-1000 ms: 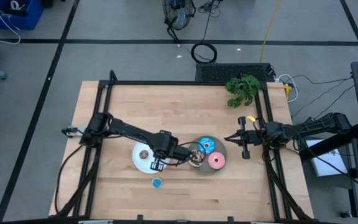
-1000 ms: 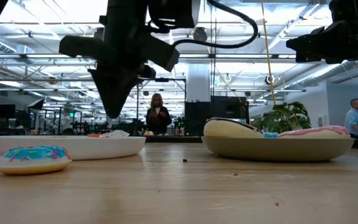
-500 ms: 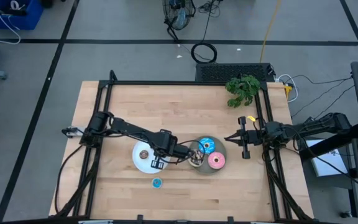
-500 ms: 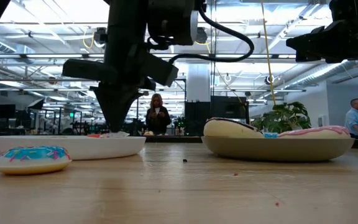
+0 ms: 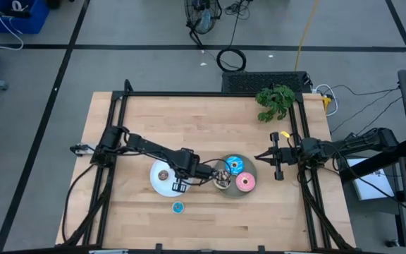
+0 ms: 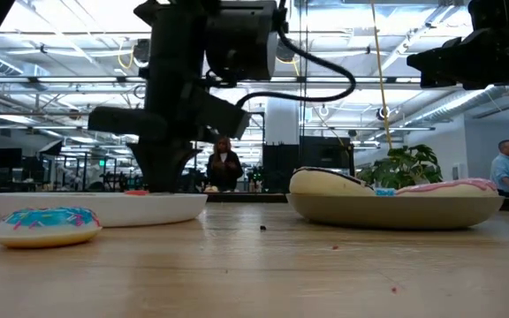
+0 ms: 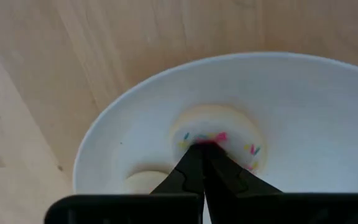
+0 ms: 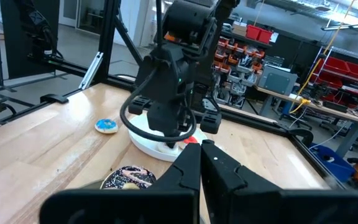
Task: Pick & Place donuts
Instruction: Put the small white donut on the white plate
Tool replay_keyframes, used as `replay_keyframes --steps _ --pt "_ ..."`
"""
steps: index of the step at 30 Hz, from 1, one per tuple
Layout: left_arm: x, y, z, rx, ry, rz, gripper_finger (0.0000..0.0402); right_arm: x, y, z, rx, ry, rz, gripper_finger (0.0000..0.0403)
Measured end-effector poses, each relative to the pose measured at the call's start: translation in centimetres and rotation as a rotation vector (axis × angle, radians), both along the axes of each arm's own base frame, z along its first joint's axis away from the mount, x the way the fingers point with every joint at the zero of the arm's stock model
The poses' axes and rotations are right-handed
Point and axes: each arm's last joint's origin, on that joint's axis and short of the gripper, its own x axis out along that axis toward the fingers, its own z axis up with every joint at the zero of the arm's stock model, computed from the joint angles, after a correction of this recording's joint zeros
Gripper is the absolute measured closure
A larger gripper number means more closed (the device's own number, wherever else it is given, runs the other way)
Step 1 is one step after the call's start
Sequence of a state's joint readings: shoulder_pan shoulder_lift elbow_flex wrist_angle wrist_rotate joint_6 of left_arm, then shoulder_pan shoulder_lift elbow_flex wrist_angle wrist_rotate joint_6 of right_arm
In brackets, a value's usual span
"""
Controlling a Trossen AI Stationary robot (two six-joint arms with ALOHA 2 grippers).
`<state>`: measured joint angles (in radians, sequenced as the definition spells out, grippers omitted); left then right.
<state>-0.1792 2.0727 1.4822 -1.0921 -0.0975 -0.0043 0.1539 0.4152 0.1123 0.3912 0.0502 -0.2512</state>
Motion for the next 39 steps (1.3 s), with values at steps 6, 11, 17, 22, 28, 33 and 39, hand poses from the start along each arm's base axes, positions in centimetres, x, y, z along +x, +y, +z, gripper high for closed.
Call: replay_keyframes --steps 6,11,17,22,28,33,39 --pt "-0.6 -0.4 -0.7 0.036 0.001 -0.011 0.0391 0.0 0.0 0.0 0.000 0.000 0.000 0.0403" --pt "-0.2 -1.1 0.7 0.075 0.014 -0.027 0.0396 0.0 0.0 0.0 0.000 0.000 0.000 0.0403" --pt "0.7 -2.0 3.5 0.085 -0.025 -0.022 0.0368 0.0 0.0 0.0 0.000 0.000 0.000 0.0403" --pt "1.2 -2.0 4.3 0.107 -0.062 -0.017 0.0364 0.0 0.0 0.0 0.000 0.000 0.000 0.0403" --pt "0.6 -1.4 3.2 0.134 -0.025 -0.028 0.0387 0.0 0.0 0.0 0.001 0.001 0.000 0.0403" --pt "-0.1 -1.2 2.0 0.143 0.022 -0.042 0.0392 0.0 0.0 0.0 0.001 0.002 0.000 0.0403" --pt "-0.4 -1.2 1.2 0.144 0.034 -0.029 0.0389 0.0 0.0 0.0 0.001 0.001 0.000 0.0403"
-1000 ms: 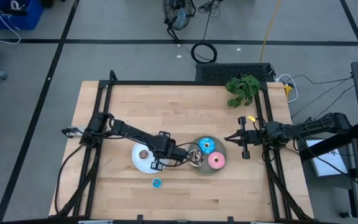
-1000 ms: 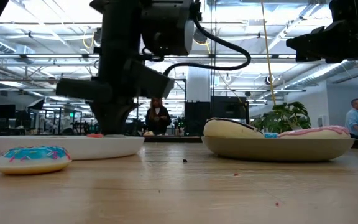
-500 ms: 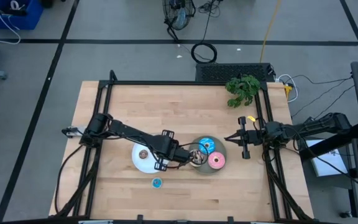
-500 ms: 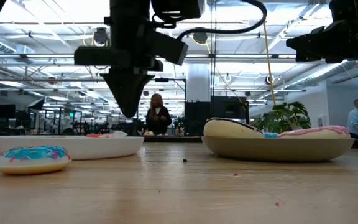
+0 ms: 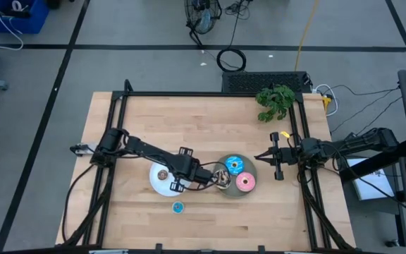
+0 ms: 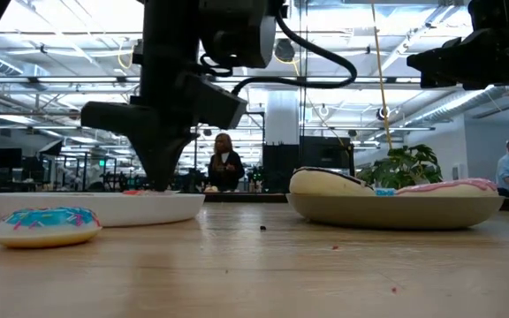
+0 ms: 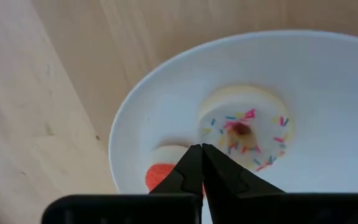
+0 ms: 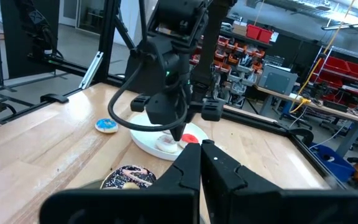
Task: Pick & Place donuts
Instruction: Put the small white donut on the white plate
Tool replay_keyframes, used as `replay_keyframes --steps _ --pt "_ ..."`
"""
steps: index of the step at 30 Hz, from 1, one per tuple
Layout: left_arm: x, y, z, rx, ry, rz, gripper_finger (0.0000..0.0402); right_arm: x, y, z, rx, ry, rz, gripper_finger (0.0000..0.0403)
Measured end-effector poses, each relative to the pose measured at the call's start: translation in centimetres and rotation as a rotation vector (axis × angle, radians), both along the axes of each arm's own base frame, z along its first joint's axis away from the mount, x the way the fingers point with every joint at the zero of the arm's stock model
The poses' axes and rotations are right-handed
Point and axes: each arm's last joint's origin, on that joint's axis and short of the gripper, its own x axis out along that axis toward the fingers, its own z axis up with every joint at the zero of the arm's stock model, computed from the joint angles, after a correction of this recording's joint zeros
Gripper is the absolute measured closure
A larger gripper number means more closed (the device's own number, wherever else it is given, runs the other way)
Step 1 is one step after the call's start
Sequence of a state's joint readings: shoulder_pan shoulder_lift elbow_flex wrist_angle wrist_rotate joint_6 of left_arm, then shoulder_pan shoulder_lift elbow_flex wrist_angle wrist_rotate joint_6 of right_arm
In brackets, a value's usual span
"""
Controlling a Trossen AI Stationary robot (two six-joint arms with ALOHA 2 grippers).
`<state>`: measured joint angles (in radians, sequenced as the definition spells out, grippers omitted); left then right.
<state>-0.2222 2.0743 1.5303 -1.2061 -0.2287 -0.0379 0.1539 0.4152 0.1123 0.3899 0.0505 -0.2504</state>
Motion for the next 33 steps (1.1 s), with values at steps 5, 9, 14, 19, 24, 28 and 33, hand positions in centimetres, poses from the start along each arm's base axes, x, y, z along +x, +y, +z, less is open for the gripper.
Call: replay_keyframes --steps 5,9,14,19,24,28,33 --pt "0.3 -0.1 0.0 -0.007 -0.032 0.001 0.0394 0.0 0.0 0.0 0.000 0.000 0.000 0.0403" --pt "0.6 -0.2 -0.1 -0.016 -0.063 0.000 0.0381 0.0 0.0 0.0 0.000 0.000 0.000 0.0403" --pt "0.5 -0.5 -0.1 -0.017 -0.066 0.007 0.0388 0.0 0.0 0.0 -0.001 0.002 0.000 0.0403" --pt "0.4 -0.9 -0.3 -0.015 -0.081 0.003 0.0394 0.0 0.0 0.0 -0.001 0.004 0.000 0.0403" --pt "-0.3 -0.6 -1.6 0.002 -0.056 0.003 0.0383 0.0 0.0 0.0 0.000 0.004 0.000 0.0403" --pt "-0.8 -0.5 -2.2 0.018 -0.036 0.018 0.0397 0.0 0.0 0.0 0.000 0.004 0.000 0.0403" --pt "-0.6 -0.5 -1.8 0.025 -0.047 0.017 0.0383 0.0 0.0 0.0 -0.001 0.003 0.000 0.0403"
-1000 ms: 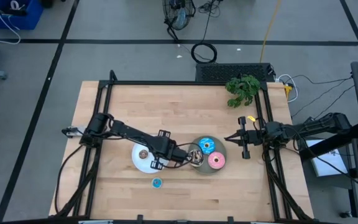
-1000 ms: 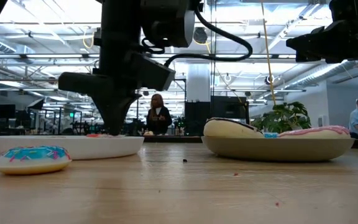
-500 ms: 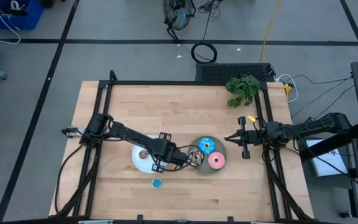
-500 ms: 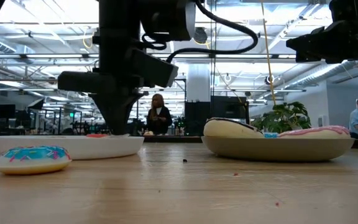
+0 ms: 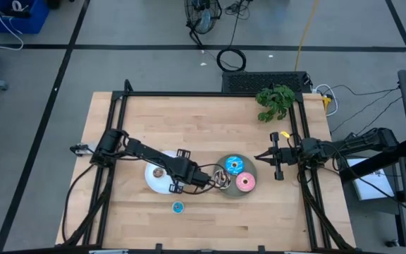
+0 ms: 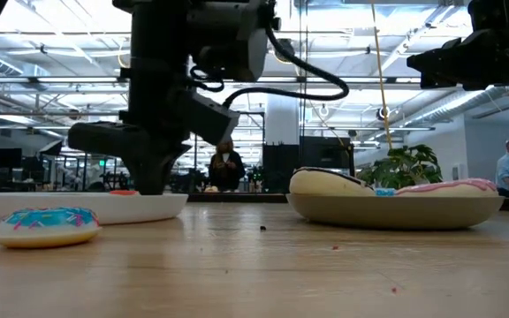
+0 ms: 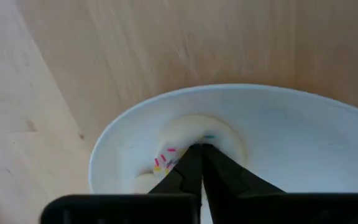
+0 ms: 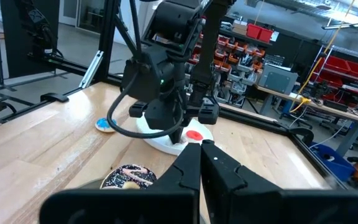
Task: Pick & Place donuts
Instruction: Put the small white donut on the white plate, then put the small blue donut on the white plate
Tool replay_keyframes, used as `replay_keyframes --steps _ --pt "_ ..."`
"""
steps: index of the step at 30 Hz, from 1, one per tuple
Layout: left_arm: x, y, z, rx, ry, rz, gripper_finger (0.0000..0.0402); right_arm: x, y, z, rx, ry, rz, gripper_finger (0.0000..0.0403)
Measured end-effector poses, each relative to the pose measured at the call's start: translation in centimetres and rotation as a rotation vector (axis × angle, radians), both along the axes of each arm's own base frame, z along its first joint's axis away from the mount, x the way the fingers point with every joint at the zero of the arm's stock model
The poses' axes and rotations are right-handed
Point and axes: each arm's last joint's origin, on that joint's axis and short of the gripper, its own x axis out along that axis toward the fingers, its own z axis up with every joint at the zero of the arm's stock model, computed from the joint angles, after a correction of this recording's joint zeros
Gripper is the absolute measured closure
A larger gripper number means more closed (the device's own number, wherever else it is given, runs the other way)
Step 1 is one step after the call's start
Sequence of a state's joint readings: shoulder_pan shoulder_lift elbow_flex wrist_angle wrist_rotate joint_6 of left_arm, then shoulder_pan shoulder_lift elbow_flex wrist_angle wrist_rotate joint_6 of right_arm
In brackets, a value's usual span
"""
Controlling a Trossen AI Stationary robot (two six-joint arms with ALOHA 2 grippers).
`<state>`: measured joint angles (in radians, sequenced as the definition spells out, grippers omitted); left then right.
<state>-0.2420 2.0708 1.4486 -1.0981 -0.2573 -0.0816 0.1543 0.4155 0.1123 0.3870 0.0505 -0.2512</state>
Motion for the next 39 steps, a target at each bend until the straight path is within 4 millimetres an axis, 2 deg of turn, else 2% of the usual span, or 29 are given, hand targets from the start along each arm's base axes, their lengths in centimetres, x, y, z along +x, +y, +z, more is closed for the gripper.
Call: replay_keyframes --steps 9,18,22,25,27,30,36,39 --pt "0.8 -0.1 2.1 0.029 -0.002 -0.004 0.0343 0.0 0.0 0.0 0.001 -0.001 0.000 0.0403" --pt "0.8 -0.1 3.4 0.041 0.028 0.002 0.0340 0.0 0.0 0.0 0.001 -0.001 0.000 0.0403" --pt "0.1 -0.3 4.0 0.068 0.096 0.002 0.0345 0.0 0.0 0.0 0.001 -0.001 0.000 0.0403" --pt "-1.3 -0.8 4.8 0.133 0.182 0.012 0.0361 0.0 0.0 0.0 0.001 -0.001 0.000 0.0403" --pt "-2.4 -1.2 6.0 0.164 0.176 0.026 0.0377 0.0 0.0 0.0 0.000 0.001 0.000 0.0403" --pt "-4.0 -2.1 9.0 0.151 0.061 0.045 0.0396 0.0 0.0 0.0 0.000 0.003 0.000 0.0403" --pt "-8.3 -3.5 15.5 0.106 -0.316 0.063 0.0386 0.0 0.0 0.0 0.000 0.001 0.000 0.0403" --pt "-10.6 -3.3 17.6 0.078 -0.499 0.030 0.0385 0.0 0.0 0.2 0.003 -0.019 0.000 0.0403"
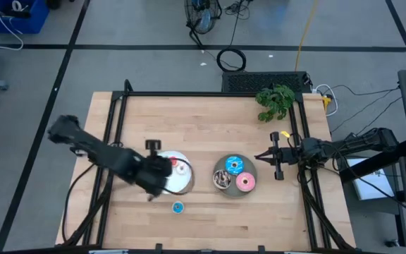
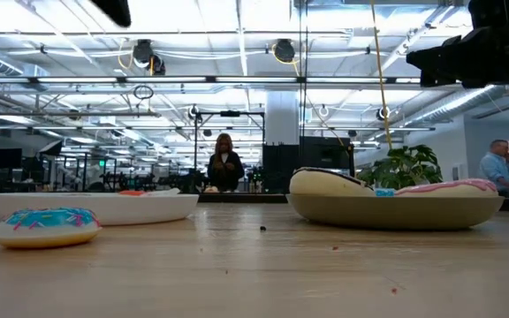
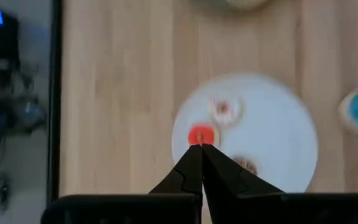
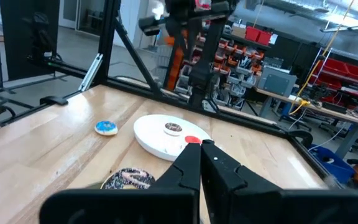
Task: Pick & Place donuts
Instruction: Put the small blue donut on the white plate
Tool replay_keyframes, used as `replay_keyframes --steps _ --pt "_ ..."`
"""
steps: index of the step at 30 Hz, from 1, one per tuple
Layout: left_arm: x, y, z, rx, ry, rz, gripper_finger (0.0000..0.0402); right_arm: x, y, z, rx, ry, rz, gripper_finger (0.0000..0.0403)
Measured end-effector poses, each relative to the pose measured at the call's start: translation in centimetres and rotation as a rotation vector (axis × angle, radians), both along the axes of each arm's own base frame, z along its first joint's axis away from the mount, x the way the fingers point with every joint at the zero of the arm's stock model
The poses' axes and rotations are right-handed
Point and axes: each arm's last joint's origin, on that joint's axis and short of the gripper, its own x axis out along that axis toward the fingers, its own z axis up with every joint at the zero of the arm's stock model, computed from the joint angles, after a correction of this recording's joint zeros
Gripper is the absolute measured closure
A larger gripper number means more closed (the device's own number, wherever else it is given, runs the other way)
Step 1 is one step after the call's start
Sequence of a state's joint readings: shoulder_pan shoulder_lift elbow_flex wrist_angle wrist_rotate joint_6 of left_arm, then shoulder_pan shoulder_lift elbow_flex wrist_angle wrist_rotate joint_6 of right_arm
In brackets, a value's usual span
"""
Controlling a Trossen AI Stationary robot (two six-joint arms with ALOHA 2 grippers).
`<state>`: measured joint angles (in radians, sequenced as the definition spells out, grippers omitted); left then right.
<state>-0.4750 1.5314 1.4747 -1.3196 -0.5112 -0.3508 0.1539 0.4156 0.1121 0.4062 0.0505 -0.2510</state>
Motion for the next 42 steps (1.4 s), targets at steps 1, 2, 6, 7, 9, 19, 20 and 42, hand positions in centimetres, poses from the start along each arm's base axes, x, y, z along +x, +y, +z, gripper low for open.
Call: replay_keyframes --steps 1,2,6,7,9,19,20,42 --pt "-0.8 0.3 0.5 -0.013 -0.057 -0.020 0.0386 0.0 0.0 0.1 0.001 -0.006 0.000 0.0403" --pt "-1.7 0.6 1.0 -0.029 -0.108 -0.039 0.0387 0.0 0.0 0.1 0.002 -0.011 0.000 0.0403" --pt "-5.2 2.7 1.5 -0.137 -0.374 -0.103 0.0397 0.0 0.0 0.1 0.003 -0.014 0.000 0.0403" --pt "-5.8 3.2 1.3 -0.178 -0.446 -0.121 0.0396 0.0 0.0 0.1 0.002 -0.014 0.000 0.0403" --pt "-7.2 4.1 0.2 -0.237 -0.553 -0.148 0.0389 0.0 0.0 0.2 0.003 -0.020 0.000 0.0403" --pt "-10.0 7.0 -6.1 -0.208 -0.855 -0.040 0.0366 0.0 0.0 0.2 -0.027 -0.019 -0.001 0.0403" --pt "-10.2 7.1 -6.5 -0.213 -0.878 -0.045 0.0368 0.0 0.0 0.2 -0.024 -0.018 -0.001 0.0403" --pt "-15.6 9.8 -9.2 0.029 -1.133 -0.095 0.0396 0.0 0.0 0.0 -0.023 -0.005 0.001 0.0403"
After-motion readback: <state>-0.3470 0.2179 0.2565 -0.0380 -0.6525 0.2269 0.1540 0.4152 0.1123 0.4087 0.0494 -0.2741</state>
